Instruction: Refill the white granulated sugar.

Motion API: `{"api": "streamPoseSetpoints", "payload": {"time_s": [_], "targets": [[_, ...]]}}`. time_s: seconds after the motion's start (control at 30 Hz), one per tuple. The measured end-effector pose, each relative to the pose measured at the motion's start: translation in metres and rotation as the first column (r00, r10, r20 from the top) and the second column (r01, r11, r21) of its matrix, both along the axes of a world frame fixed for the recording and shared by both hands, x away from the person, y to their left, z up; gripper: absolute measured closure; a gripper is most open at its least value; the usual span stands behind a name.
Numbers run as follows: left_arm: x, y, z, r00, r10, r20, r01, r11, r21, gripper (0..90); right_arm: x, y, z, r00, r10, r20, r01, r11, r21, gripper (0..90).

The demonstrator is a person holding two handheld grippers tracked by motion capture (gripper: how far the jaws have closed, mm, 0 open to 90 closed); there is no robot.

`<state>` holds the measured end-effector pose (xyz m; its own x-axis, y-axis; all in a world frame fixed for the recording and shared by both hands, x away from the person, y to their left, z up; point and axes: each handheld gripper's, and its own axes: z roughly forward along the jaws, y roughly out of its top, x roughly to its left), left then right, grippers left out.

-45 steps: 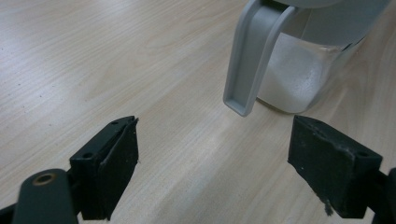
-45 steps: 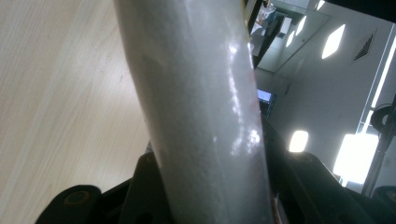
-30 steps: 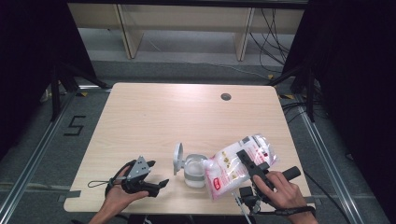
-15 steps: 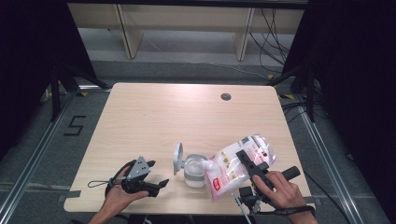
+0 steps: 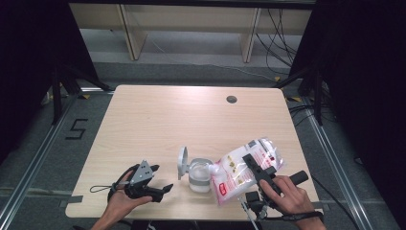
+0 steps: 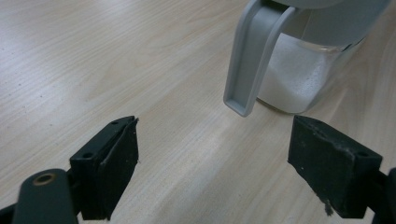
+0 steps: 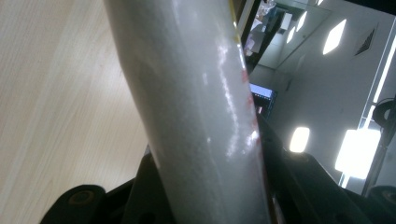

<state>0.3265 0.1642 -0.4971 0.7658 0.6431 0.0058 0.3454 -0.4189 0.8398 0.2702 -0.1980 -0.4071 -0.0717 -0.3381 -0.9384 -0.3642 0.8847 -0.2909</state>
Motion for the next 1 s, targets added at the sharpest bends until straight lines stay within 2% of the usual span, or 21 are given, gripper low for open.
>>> {"api": "streamPoseSetpoints", "payload": {"time_s": [0.1,0.2,0.23,0.33,0.4,0.47,0.5,0.53,0.57,0.6,0.63,0.7,0.8,0.83,0.87,1.0], "targets": [[-0.0009,-0.0005,-0.0001,0.9999,0.01,-0.006,-0.01,0.9999,-0.003,15.8,0.0,-0.0008,-0.0005,1.0,0.0,0.001,0.0,0.9999,0.012,68.9],[-0.0005,-0.0003,-0.0002,1.0,0.005,-0.005,-0.005,1.0,-0.003,15.7,-0.0004,0.0002,0.0,1.0,-0.003,-0.006,0.003,1.0,0.0,69.1],[-0.0001,0.0,0.0,1.0,0.0,0.001,0.0,1.0,0.001,15.7,-0.0015,-0.0003,-0.0024,0.9998,-0.017,-0.012,0.017,0.9995,0.025,69.2],[-0.0006,-0.0003,-0.0001,1.0,0.005,-0.005,-0.005,1.0,-0.001,15.8,-0.0004,0.0021,-0.001,0.9999,0.013,0.002,-0.013,0.9999,0.002,69.2],[-0.0002,0.0,0.0002,1.0,0.0,0.001,0.0,1.0,0.003,15.8,-0.0015,0.0018,-0.0018,0.9999,-0.01,-0.013,0.01,0.9999,0.014,69.4],[-0.0001,0.0,0.0001,1.0,0.0,0.002,0.0,1.0,0.0,15.8,0.0001,0.0016,-0.0007,0.9999,0.015,0.001,-0.015,0.9999,0.009,69.5],[0.0002,0.0003,0.0004,1.0,-0.007,-0.007,0.007,1.0,0.001,15.8,-0.001,0.0002,-0.0009,0.9998,-0.013,-0.014,0.013,0.9998,0.013,69.6],[0.0,0.0,0.0,1.0,-0.001,0.0,0.001,1.0,-0.001,15.7,0.0002,-0.0014,-0.001,1.0,0.003,-0.002,-0.003,0.9998,0.022,69.9],[-0.0001,-0.0001,0.0,1.0,-0.001,0.001,0.001,1.0,0.0,15.8,-0.0007,-0.0025,-0.0014,0.9998,-0.017,-0.01,0.017,0.9993,0.032,70.0],[-0.0001,-0.0001,0.0,1.0,-0.001,0.001,0.001,1.0,0.0,15.8,-0.0007,-0.0025,-0.0014,0.9998,-0.017,-0.01,0.017,0.9993,0.032,70.0],[-0.0001,-0.0001,0.0001,1.0,-0.001,0.001,0.001,1.0,0.0,15.8,0.0008,-0.0024,0.0003,1.0,0.003,-0.001,-0.003,1.0,0.009,70.1],[-0.0001,0.0,0.0001,1.0,0.0,0.001,0.0,1.0,0.0,15.8,0.0012,-0.0028,-0.0003,1.0,0.004,0.002,-0.004,0.9999,0.012,70.4],[0.0002,0.0003,0.0004,1.0,-0.007,-0.006,0.007,1.0,0.001,15.8,0.0003,-0.0021,-0.001,1.0,0.0,-0.007,0.0,0.9998,0.018,70.5],[0.0002,0.0003,0.0004,1.0,-0.007,-0.006,0.007,1.0,0.002,15.7,0.0,-0.0029,-0.0033,0.9999,-0.006,-0.01,0.007,0.999,0.044,70.6],[-0.0002,-0.0001,0.0001,1.0,0.0,0.001,0.0,1.0,-0.001,15.8,0.0002,-0.0004,-0.0015,0.9999,0.011,-0.003,-0.011,0.9998,0.014,70.7],[0.0002,0.0004,0.0004,1.0,-0.007,-0.006,0.007,1.0,0.001,15.7,-0.0007,0.0002,-0.0029,0.9999,-0.002,-0.017,0.003,0.9996,0.026,70.7]]}}
